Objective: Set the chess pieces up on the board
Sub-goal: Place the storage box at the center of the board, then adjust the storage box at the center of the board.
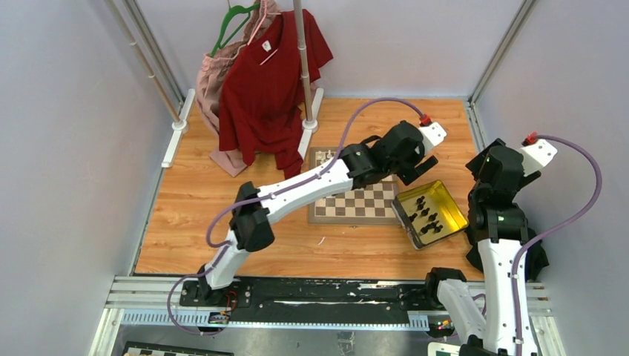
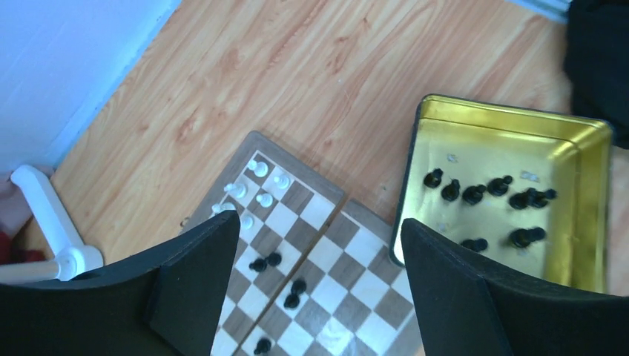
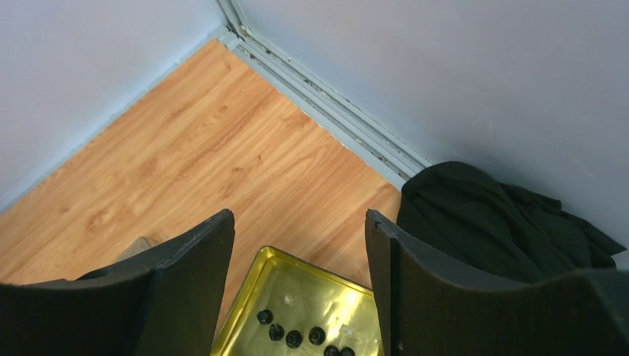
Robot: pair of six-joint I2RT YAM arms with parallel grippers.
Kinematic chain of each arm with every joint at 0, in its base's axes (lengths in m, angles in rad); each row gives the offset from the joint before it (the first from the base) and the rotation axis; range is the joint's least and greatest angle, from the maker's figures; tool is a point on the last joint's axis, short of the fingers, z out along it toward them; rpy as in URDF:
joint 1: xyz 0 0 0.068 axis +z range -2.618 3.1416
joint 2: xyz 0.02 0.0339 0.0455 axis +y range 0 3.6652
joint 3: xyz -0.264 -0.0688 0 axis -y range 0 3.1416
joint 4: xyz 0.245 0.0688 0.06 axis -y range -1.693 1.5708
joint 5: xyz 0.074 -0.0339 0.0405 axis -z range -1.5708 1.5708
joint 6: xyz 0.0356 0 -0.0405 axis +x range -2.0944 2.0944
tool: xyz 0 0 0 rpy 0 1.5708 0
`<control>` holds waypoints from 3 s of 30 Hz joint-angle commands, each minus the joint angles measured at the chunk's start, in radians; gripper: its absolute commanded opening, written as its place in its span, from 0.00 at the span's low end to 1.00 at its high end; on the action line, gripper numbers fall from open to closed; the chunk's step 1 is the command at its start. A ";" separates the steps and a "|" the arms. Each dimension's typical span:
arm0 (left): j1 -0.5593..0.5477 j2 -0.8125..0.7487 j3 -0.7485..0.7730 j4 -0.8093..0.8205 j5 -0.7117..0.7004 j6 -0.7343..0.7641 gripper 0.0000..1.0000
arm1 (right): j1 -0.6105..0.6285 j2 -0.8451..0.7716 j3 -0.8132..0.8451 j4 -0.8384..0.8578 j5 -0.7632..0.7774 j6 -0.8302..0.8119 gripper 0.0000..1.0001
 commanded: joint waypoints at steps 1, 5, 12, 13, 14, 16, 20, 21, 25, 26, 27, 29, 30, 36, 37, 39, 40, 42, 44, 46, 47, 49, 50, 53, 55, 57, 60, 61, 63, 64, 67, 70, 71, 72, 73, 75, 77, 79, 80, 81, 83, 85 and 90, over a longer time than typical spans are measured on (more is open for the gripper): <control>-0.001 -0.132 -0.102 -0.052 0.021 -0.095 0.86 | -0.014 0.011 -0.055 -0.041 -0.002 -0.007 0.69; 0.011 -0.242 -0.249 -0.034 -0.053 -0.236 0.82 | -0.014 0.076 -0.110 -0.048 -0.060 -0.017 0.69; 0.135 -0.443 -0.559 0.102 -0.068 -0.512 0.68 | -0.014 0.187 -0.179 -0.051 -0.167 -0.032 0.68; 0.156 -0.465 -0.596 0.114 -0.068 -0.537 0.64 | -0.014 0.195 -0.183 -0.052 -0.187 -0.038 0.67; 0.179 -0.486 -0.629 0.128 -0.068 -0.565 0.63 | -0.014 0.204 -0.186 -0.054 -0.203 -0.046 0.67; 0.219 -0.529 -0.722 0.174 -0.053 -0.615 0.62 | -0.014 0.222 -0.192 -0.061 -0.213 -0.055 0.66; 0.279 -0.600 -0.838 0.263 -0.022 -0.681 0.63 | -0.014 0.271 -0.200 -0.071 -0.206 -0.083 0.66; 0.288 -0.608 -0.852 0.273 -0.022 -0.686 0.63 | -0.014 0.281 -0.204 -0.070 -0.209 -0.086 0.66; 0.314 -0.632 -0.881 0.282 -0.017 -0.691 0.62 | -0.014 0.341 -0.215 -0.057 -0.227 -0.088 0.66; 0.320 -0.638 -0.889 0.286 -0.015 -0.692 0.62 | -0.014 0.357 -0.213 -0.050 -0.230 -0.088 0.66; 0.325 -0.642 -0.896 0.292 -0.014 -0.692 0.62 | -0.014 0.381 -0.213 -0.044 -0.231 -0.087 0.66; 0.334 -0.650 -0.907 0.299 -0.011 -0.693 0.63 | -0.014 0.419 -0.207 -0.029 -0.231 -0.084 0.66; 0.338 -0.652 -0.911 0.301 -0.008 -0.693 0.63 | -0.014 0.441 -0.203 -0.022 -0.233 -0.082 0.66; 0.374 -0.633 -0.916 0.312 0.028 -0.688 0.62 | -0.014 0.583 -0.146 0.007 -0.217 -0.079 0.66; 0.381 -0.629 -0.916 0.313 0.037 -0.688 0.62 | -0.016 0.605 -0.131 0.008 -0.212 -0.081 0.66; 0.394 -0.621 -0.916 0.318 0.051 -0.686 0.62 | -0.021 0.646 -0.101 0.010 -0.205 -0.087 0.66; 0.399 -0.616 -0.918 0.318 0.055 -0.685 0.62 | -0.026 0.665 -0.085 0.013 -0.205 -0.088 0.66; 0.410 -0.606 -0.917 0.323 0.065 -0.682 0.62 | -0.034 0.698 -0.053 0.016 -0.212 -0.090 0.66; 0.420 -0.594 -0.910 0.324 0.077 -0.682 0.62 | -0.037 0.727 -0.023 0.014 -0.209 -0.097 0.66; 0.427 -0.581 -0.902 0.324 0.085 -0.683 0.62 | -0.038 0.746 0.000 0.007 -0.207 -0.105 0.66; 0.429 -0.574 -0.897 0.324 0.088 -0.684 0.62 | -0.038 0.751 0.009 0.005 -0.206 -0.110 0.66; 0.431 -0.562 -0.891 0.330 0.091 -0.688 0.62 | -0.037 0.760 0.022 0.004 -0.200 -0.121 0.66; 0.431 -0.553 -0.887 0.331 0.096 -0.689 0.62 | -0.038 0.765 0.030 0.005 -0.189 -0.126 0.66; 0.432 -0.524 -0.861 0.323 0.110 -0.691 0.61 | -0.055 0.798 0.055 0.004 -0.200 -0.129 0.66; 0.434 -0.508 -0.842 0.315 0.120 -0.687 0.60 | -0.064 0.820 0.066 0.006 -0.211 -0.126 0.66; 0.434 -0.500 -0.834 0.312 0.118 -0.683 0.60 | -0.068 0.841 0.079 0.007 -0.214 -0.126 0.66; 0.440 -0.491 -0.828 0.310 0.117 -0.677 0.60 | -0.073 0.878 0.102 0.009 -0.218 -0.122 0.67; 0.442 -0.488 -0.826 0.306 0.117 -0.677 0.60 | -0.074 0.895 0.109 0.010 -0.221 -0.118 0.67; 0.447 -0.488 -0.829 0.304 0.117 -0.677 0.60 | -0.075 0.920 0.125 0.010 -0.220 -0.111 0.67; 0.450 -0.488 -0.831 0.304 0.117 -0.676 0.60 | -0.075 0.931 0.135 0.011 -0.219 -0.105 0.67; 0.455 -0.488 -0.833 0.304 0.109 -0.671 0.60 | -0.076 0.956 0.156 0.018 -0.205 -0.089 0.67; 0.462 -0.482 -0.833 0.301 0.105 -0.668 0.60 | -0.079 0.971 0.178 0.024 -0.180 -0.073 0.68; 0.466 -0.481 -0.834 0.298 0.103 -0.668 0.60 | -0.083 0.974 0.184 0.027 -0.170 -0.066 0.68; 0.466 -0.479 -0.836 0.297 0.099 -0.668 0.60 | -0.085 0.976 0.188 0.033 -0.164 -0.060 0.68; 0.468 -0.480 -0.841 0.297 0.094 -0.666 0.60 | -0.088 0.978 0.191 0.037 -0.158 -0.054 0.68; 0.471 -0.483 -0.854 0.297 0.081 -0.662 0.60 | -0.095 0.982 0.195 0.048 -0.148 -0.042 0.68; 0.476 -0.487 -0.869 0.294 0.069 -0.660 0.60 | -0.104 0.991 0.196 0.062 -0.135 -0.027 0.69; 0.480 -0.492 -0.881 0.294 0.055 -0.659 0.60 | -0.110 1.003 0.200 0.077 -0.134 -0.020 0.69; 0.481 -0.494 -0.889 0.295 0.047 -0.659 0.60 | -0.112 1.008 0.204 0.083 -0.133 -0.018 0.69; 0.483 -0.495 -0.896 0.294 0.036 -0.657 0.60 | -0.114 1.017 0.209 0.085 -0.122 -0.017 0.69; 0.484 -0.503 -0.920 0.293 0.003 -0.653 0.60 | -0.120 1.033 0.217 0.087 -0.101 -0.015 0.69; 0.486 -0.512 -0.948 0.300 -0.021 -0.656 0.60 | -0.133 1.044 0.218 0.097 -0.102 0.000 0.69; 0.491 -0.524 -0.992 0.303 -0.064 -0.662 0.60 | -0.141 1.047 0.203 0.110 -0.078 0.061 0.69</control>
